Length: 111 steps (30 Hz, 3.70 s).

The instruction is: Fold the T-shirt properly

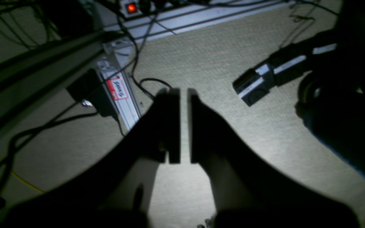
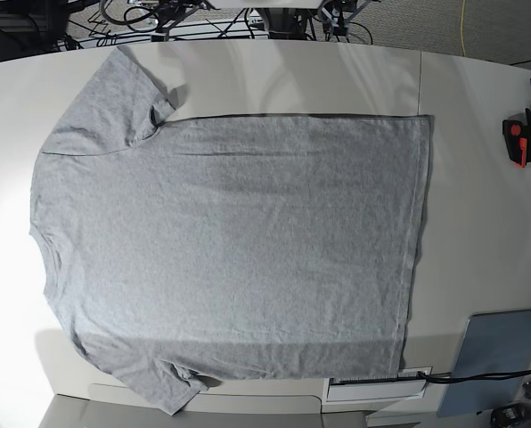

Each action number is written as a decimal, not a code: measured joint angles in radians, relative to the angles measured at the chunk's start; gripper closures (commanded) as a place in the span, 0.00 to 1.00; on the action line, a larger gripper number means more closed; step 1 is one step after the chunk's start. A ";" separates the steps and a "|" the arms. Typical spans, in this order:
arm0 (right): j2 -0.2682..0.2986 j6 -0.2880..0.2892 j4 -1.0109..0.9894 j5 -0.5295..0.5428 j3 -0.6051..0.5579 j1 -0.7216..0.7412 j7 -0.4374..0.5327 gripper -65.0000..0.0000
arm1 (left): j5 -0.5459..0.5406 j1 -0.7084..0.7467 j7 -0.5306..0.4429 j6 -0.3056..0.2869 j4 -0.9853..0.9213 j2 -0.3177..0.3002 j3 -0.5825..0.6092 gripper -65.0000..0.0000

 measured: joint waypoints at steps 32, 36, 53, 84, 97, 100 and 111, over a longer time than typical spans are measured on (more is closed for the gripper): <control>0.112 0.028 0.451 0.089 -0.216 -0.346 -0.105 0.92 | -0.026 0.260 0.102 0.027 0.449 -0.076 0.001 0.89; 0.142 0.030 0.562 0.088 -0.217 -0.417 -0.111 0.92 | -0.026 0.356 0.119 0.008 0.583 -0.099 0.001 0.89; 0.350 -0.014 1.250 0.260 -0.218 -0.862 -0.219 0.92 | -0.093 0.744 0.199 0.025 1.181 -0.267 0.004 0.89; 0.482 0.143 2.120 0.258 0.204 -1.127 -0.496 0.92 | 0.061 0.858 0.376 -0.226 1.902 -0.486 -0.286 0.89; 0.565 0.316 2.121 -0.178 0.215 -1.033 -0.546 0.71 | 0.463 0.755 0.268 -0.439 1.899 -0.737 -0.283 0.65; 0.566 0.316 2.111 -0.206 0.215 -1.033 -0.563 0.66 | 0.536 0.750 0.176 -0.508 1.873 -0.755 -0.282 0.65; 0.600 0.316 2.084 -0.232 0.215 -1.027 -0.530 0.66 | 0.595 0.524 0.249 -0.467 1.738 -0.756 -0.019 0.65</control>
